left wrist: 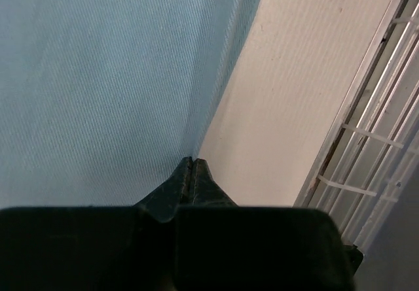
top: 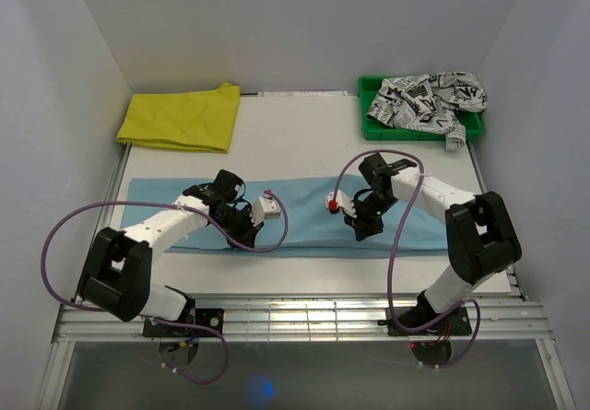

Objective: Fold and stack the trousers
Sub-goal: Fold the trousers

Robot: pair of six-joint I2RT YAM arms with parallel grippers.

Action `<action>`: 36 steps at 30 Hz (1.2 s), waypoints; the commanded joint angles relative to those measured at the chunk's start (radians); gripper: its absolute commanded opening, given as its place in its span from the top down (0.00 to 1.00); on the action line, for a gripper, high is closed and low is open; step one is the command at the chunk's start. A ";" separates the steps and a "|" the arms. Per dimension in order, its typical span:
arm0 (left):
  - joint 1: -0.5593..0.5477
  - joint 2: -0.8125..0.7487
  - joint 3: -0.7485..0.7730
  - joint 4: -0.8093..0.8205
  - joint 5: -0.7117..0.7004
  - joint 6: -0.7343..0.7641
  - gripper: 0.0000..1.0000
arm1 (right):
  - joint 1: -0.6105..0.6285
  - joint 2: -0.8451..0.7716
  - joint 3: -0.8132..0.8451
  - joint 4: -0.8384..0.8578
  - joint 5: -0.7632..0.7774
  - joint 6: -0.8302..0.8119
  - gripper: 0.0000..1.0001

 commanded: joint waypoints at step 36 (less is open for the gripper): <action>0.535 -0.079 0.118 -0.096 -0.066 -0.256 0.41 | 0.054 0.030 -0.081 -0.010 0.018 0.099 0.75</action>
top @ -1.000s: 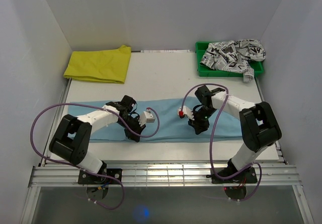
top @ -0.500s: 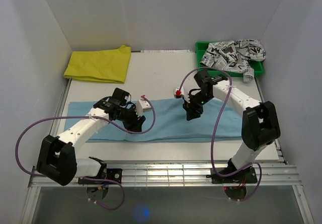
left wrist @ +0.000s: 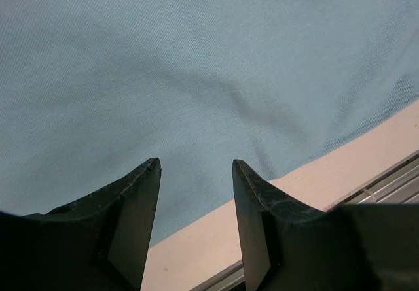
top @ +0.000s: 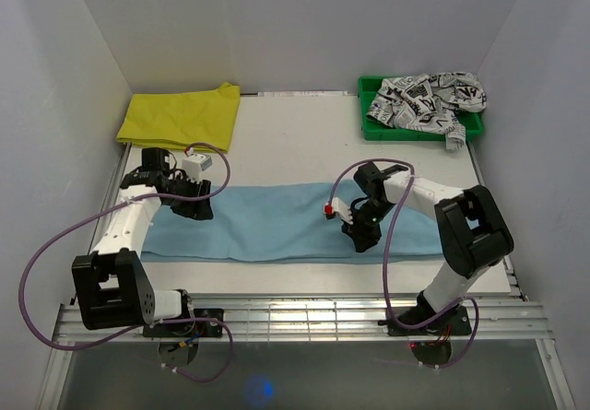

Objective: Fold and stack the trousers
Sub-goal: Fold the trousers

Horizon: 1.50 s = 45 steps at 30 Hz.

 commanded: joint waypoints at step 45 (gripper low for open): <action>0.393 0.088 0.036 -0.322 -0.294 0.824 0.52 | -0.059 0.168 0.456 -0.063 -0.032 0.176 0.52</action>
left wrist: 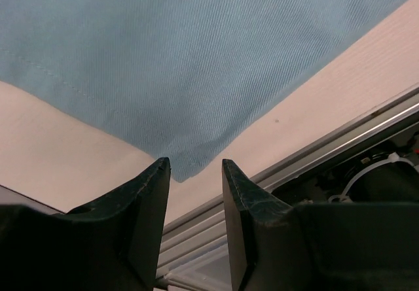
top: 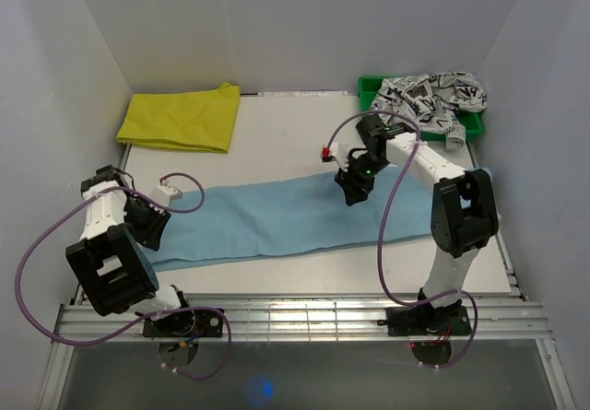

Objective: Fold and stack the trousers
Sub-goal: Fold the trousers

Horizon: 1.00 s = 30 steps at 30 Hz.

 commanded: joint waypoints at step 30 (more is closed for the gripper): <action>0.006 -0.019 -0.182 0.147 -0.160 0.333 0.66 | 0.189 0.380 0.157 0.109 0.062 0.336 0.46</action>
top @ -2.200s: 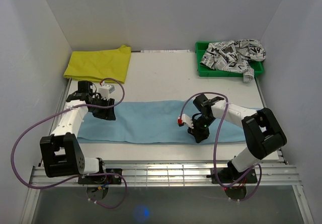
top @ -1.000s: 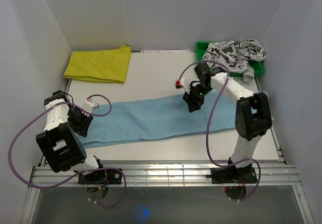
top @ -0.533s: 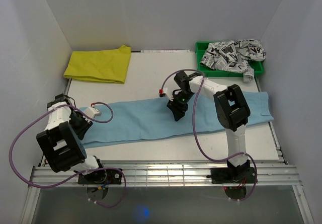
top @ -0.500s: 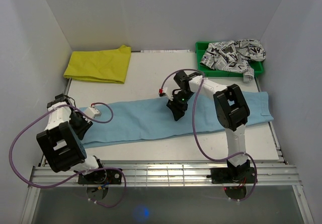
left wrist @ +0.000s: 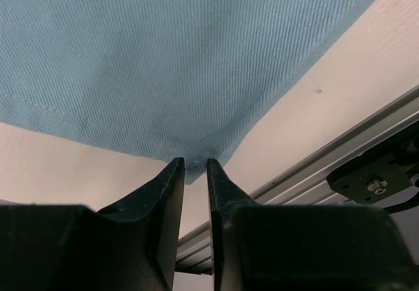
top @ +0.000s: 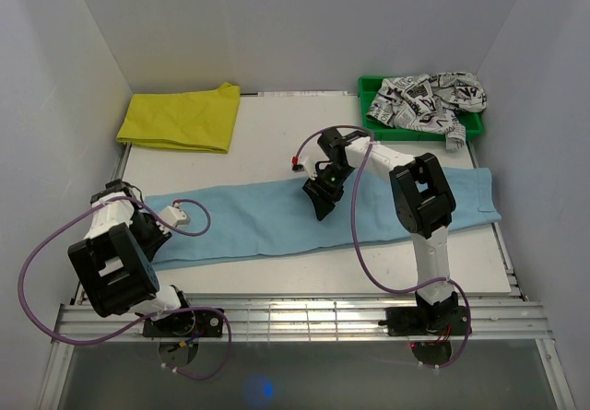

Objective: Fold and stack the trousers
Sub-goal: Fold the trousers

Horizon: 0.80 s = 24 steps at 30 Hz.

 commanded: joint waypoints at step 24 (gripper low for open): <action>0.005 -0.016 -0.039 0.054 0.011 0.099 0.54 | 0.004 0.070 -0.030 0.076 0.117 0.021 0.45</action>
